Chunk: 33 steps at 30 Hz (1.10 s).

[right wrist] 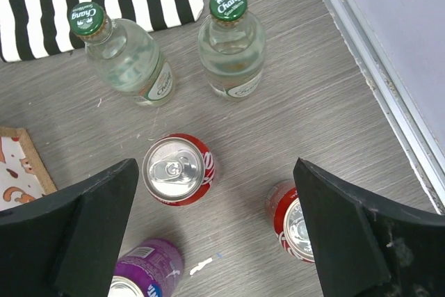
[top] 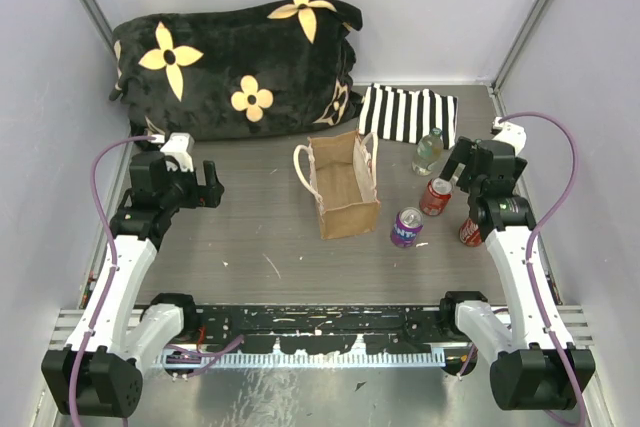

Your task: Place the beverage into the canvas bag

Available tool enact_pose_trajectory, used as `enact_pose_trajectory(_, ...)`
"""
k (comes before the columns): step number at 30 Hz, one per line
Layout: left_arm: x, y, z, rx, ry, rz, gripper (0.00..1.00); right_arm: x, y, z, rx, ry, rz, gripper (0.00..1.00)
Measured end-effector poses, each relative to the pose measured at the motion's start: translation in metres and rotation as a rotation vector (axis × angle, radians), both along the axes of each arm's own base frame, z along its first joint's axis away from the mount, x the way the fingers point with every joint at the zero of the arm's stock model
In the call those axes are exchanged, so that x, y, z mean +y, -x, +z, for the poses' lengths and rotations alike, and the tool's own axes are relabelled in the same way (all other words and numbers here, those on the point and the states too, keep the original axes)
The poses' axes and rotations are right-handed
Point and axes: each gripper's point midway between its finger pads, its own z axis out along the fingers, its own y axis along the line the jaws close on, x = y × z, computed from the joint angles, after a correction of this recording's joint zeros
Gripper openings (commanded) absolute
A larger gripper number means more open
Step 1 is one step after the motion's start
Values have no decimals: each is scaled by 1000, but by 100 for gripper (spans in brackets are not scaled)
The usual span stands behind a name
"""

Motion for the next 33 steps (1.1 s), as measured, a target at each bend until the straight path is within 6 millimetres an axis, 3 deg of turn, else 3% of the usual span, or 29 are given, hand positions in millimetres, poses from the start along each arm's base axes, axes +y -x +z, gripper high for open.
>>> enact_pose_trajectory(11, 1, 2, 1, -13, -3, 0, 98, -16, 3, 21, -7, 96, -25, 100)
enact_pose_trajectory(20, 1, 4, 7, -40, -11, -5, 98, -64, -36, 59, -14, 107, -136, 97)
enact_pose_trajectory(28, 1, 8, -8, -1, -8, -4, 98, -60, -69, 41, -15, 88, -81, 90)
enact_pose_trajectory(33, 0, 6, -16, 27, -6, -9, 98, -56, -76, 18, -7, 72, -61, 85)
